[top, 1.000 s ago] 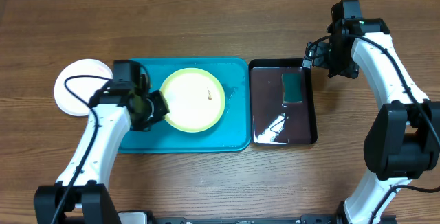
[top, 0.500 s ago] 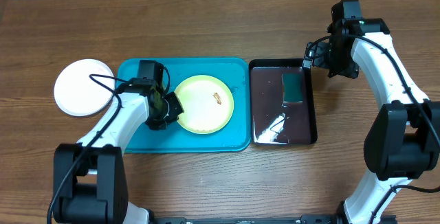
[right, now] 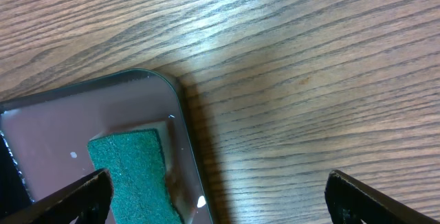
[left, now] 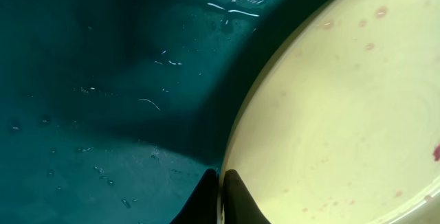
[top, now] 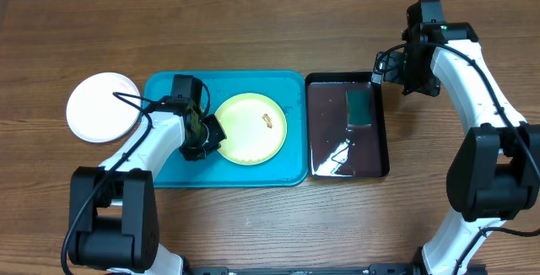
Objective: Clean dirty plates on tray and stack at the side
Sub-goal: 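Move the right gripper down over the sponge in the black tray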
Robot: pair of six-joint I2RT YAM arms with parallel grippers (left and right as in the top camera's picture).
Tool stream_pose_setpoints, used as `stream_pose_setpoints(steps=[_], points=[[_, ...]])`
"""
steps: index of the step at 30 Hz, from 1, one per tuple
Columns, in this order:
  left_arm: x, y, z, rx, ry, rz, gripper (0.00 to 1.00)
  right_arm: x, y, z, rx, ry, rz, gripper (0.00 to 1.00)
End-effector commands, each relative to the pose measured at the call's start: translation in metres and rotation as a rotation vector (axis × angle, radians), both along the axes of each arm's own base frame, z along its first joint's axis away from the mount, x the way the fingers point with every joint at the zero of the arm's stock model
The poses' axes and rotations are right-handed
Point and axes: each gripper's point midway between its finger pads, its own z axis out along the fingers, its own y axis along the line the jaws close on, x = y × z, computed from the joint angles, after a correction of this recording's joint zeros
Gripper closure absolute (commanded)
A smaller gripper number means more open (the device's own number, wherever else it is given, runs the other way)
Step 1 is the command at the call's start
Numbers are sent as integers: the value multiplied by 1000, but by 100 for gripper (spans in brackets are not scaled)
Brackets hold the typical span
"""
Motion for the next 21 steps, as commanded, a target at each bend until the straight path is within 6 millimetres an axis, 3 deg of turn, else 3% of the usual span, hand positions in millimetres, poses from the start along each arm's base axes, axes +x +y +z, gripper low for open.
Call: stream_pose_setpoints(steps=[1,12,15,17,21], points=[[4,2,-7,25,9,-4,96,6,-1,13,0,-38,-7,0],[1,2,-12,25,29,-4,96,6,-1,13,1,-40,-8,0],[1,2,-12,25,29,-4,96,18,2,16,16,-89,-4,0],[1,2,-12,25,28,-4,96,26,7,19,42,-124,3,0],[2,2,-12,25,26,-4,96,21,26,22,141,-108,79,0]])
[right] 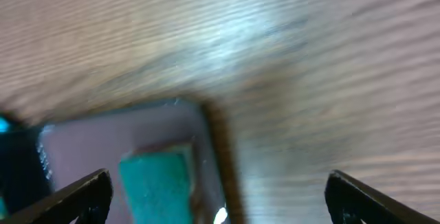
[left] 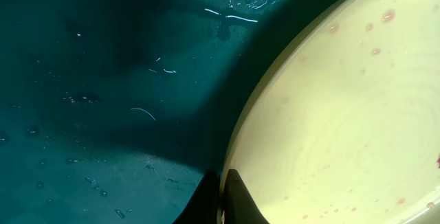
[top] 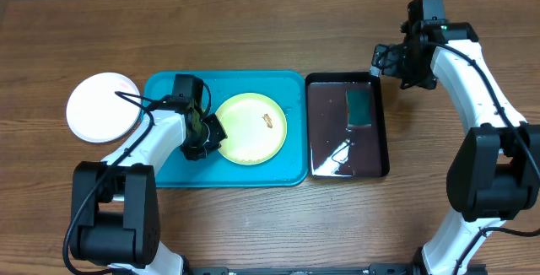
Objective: Clean dirty plates on tray and stack at the side
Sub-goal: 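Move the right gripper down over the sponge in the black tray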
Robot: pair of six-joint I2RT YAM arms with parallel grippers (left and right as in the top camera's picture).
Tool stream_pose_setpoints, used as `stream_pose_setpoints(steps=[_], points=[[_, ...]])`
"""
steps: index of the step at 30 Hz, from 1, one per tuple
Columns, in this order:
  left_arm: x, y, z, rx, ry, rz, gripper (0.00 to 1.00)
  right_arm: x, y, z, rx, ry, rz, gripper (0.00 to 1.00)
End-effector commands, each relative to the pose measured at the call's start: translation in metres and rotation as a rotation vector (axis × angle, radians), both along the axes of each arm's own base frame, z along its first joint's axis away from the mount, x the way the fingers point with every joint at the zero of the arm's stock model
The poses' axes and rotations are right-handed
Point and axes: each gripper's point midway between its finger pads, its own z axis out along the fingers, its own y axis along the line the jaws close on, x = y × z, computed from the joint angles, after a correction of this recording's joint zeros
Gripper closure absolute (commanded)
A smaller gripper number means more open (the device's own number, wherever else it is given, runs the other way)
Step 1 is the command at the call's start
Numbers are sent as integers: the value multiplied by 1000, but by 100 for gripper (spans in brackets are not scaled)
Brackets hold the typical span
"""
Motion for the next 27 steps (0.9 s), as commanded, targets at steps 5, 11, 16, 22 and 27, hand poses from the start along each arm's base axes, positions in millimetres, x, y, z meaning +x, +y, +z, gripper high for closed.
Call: stream_pose_setpoints(steps=[5,11,16,22,27], points=[[0,3,-7,27,18,-2,96,7,32,57,130,-110,171,18],[0,2,-7,23,15,-3,96,-24,60,92,122,-84,241,26],[0,2,-7,22,17,4,96,-46,72,67,-5,7,270,31],[-1,2,-7,23,20,4,96,-49,79,25,-130,8,285,30],[0,2,-7,23,19,4,96,-48,72,-2,-158,-3,215,29]])
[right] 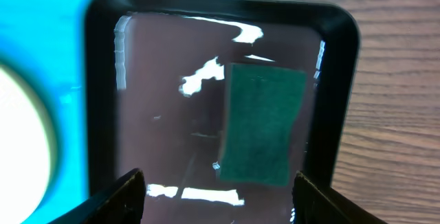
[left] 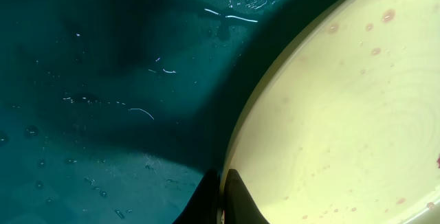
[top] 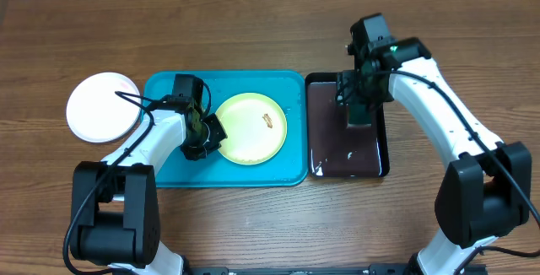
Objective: Clean dirty plates on tray and stack at the side
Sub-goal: 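Move the right gripper down over the sponge in the black tray, then grasp the green sponge with the right gripper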
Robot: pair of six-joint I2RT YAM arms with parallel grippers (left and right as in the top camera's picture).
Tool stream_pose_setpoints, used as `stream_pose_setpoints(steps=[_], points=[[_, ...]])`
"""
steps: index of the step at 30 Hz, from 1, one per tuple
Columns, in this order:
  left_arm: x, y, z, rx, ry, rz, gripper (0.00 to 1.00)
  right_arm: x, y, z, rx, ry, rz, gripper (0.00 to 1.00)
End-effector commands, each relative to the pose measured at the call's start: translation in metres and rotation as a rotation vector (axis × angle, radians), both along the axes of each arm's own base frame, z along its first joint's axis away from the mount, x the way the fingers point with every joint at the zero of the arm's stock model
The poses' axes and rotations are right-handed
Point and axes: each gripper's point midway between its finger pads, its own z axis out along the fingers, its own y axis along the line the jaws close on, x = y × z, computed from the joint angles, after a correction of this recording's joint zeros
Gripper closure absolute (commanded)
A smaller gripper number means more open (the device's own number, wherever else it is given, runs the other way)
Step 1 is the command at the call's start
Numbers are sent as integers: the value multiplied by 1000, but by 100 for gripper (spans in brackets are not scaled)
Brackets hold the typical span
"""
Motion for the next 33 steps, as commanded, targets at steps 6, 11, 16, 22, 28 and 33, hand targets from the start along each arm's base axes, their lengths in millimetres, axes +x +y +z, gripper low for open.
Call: stream_pose_setpoints(steps=[6,11,16,22,28,33], points=[[0,2,-7,23,19,4,96,-1,-15,-38,-42,-33,-76,27],[0,2,-7,23,19,4,96,-1,-15,-56,-35,-56,-77,27],[0,2,-7,23,19,4,96,3,-15,-65,-27,-92,-81,27],[0,2,-7,23,19,4,96,1,-16,-72,-26,-96,-80,30],[0,2,-7,23,19,4,96,2,-16,-72,-25,-102,-81,32],[0,2,-7,23,19,4,96,3,-20,-73,-48,-112,-89,34]])
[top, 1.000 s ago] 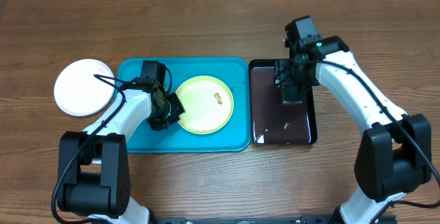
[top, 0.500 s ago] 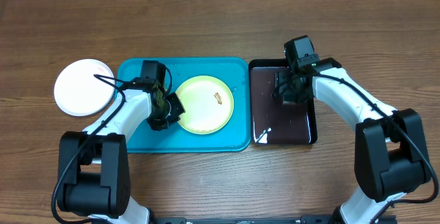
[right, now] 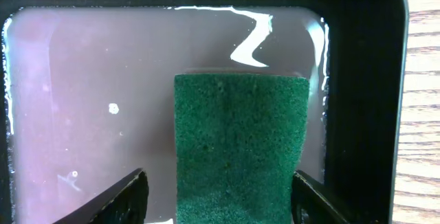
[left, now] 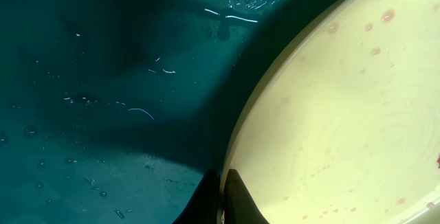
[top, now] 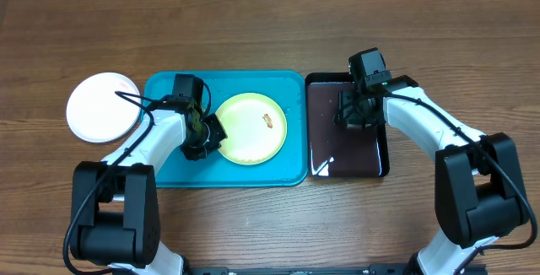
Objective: Clean dirty plates on tray and stack at the side
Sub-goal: 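Grasp the green sponge with the right gripper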
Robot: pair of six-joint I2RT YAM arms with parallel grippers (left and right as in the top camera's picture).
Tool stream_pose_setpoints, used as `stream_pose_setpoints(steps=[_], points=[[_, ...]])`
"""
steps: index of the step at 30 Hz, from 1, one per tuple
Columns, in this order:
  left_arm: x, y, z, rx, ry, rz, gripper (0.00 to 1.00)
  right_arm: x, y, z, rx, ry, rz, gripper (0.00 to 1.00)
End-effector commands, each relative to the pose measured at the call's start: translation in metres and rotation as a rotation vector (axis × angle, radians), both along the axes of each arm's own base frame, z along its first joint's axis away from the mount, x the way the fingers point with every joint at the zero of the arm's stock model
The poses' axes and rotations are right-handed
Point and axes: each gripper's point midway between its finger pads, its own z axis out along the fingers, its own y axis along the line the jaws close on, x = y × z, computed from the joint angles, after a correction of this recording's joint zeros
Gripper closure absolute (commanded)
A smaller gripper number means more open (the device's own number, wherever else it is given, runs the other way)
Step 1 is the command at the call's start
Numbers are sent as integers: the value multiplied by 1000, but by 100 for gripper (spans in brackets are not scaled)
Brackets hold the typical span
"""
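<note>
A yellow-green plate with a brown scrap and red specks lies on the blue tray. My left gripper is shut on the plate's left rim. In the left wrist view the fingertips pinch the plate edge over the wet tray. My right gripper is low over the black basin and hides the sponge from overhead. In the right wrist view the gripper is open, its fingers on either side of the green sponge lying in murky water.
A clean white plate sits on the wooden table left of the blue tray. The black basin's rim lies close to the right finger. The basin touches the blue tray's right side.
My right gripper has come down closer over the basin, so the sponge now fills the space between its open fingers. The left gripper and the plate have not moved.
My left gripper stayed shut on the plate's rim at every moment. My right gripper, open, was first over the bare table past the basin's far right corner, then above the basin with the sponge in view, and now sits low astride the sponge.
</note>
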Motion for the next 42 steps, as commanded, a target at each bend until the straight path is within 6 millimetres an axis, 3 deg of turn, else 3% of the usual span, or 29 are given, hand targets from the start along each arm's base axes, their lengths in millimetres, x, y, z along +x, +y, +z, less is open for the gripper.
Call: stream_pose_setpoints(steps=[1,10,19,32,37,42], points=[[-1,2,-7,23,20,4,96,1,-8,-3,-31,-18,-21,34],[-1,2,-7,23,20,4,96,0,-8,-13,-23,-40,-24,39],[-1,2,-7,23,19,4,96,2,-8,-14,-19,-53,-24,53],[-1,2,-7,23,20,4,96,-2,-9,-16,-24,-35,-24,49],[-1,2,-7,23,20,3,96,-3,-9,-16,-25,-31,-23,55],[-1,2,-7,23,20,4,96,-3,-8,-16,-21,-28,-22,50]])
